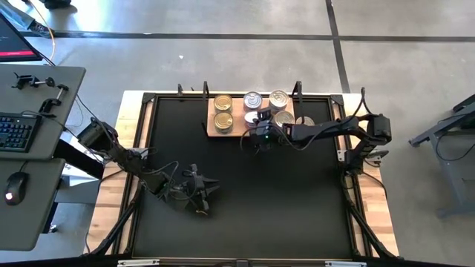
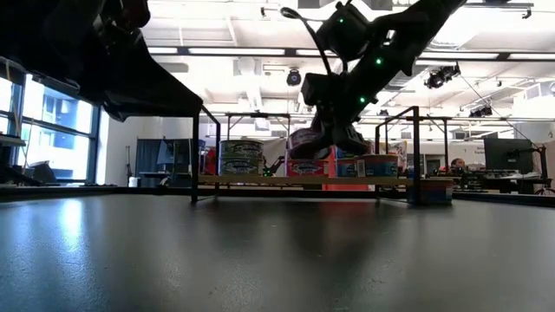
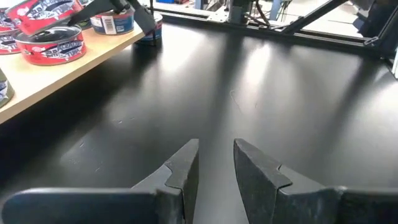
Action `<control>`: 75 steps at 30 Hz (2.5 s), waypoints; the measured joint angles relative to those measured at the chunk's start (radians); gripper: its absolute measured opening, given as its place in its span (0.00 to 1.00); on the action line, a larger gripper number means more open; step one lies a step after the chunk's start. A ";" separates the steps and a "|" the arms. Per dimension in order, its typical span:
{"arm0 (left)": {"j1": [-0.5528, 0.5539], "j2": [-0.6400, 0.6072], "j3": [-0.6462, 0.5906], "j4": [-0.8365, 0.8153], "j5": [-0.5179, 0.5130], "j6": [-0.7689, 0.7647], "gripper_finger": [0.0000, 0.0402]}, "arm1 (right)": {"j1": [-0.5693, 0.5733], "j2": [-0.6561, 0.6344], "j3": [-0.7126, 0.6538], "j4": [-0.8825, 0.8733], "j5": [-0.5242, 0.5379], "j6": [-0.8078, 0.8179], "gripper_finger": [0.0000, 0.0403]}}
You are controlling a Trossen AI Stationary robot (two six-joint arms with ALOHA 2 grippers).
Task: Stack canned seafood by type on shelf
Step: Stack the red tuna can on top of the red tuna can, then stack the blue tuna can on top of the blue tuna can
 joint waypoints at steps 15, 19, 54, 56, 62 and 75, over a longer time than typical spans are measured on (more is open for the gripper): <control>-0.001 0.000 0.000 0.004 0.008 0.002 0.22 | 0.053 -0.007 -0.001 -0.028 0.034 -0.004 0.68; -0.002 0.000 0.000 0.005 0.008 -0.016 0.22 | 0.072 -0.007 -0.001 -0.043 0.062 0.001 0.69; 0.021 -0.001 0.004 0.096 0.005 0.155 0.22 | 0.750 -0.529 -0.271 -1.241 -0.124 2.217 0.03; 0.034 0.000 0.004 0.125 0.008 0.193 0.22 | 0.712 -0.542 -0.277 -1.237 -0.004 2.296 0.01; 0.069 -0.008 0.004 0.192 0.045 0.309 0.22 | 0.526 -0.547 -0.281 -1.300 0.133 2.270 0.01; 0.111 -0.031 0.044 0.222 0.133 0.517 0.22 | 0.205 -0.544 -0.334 -0.940 0.082 1.432 0.00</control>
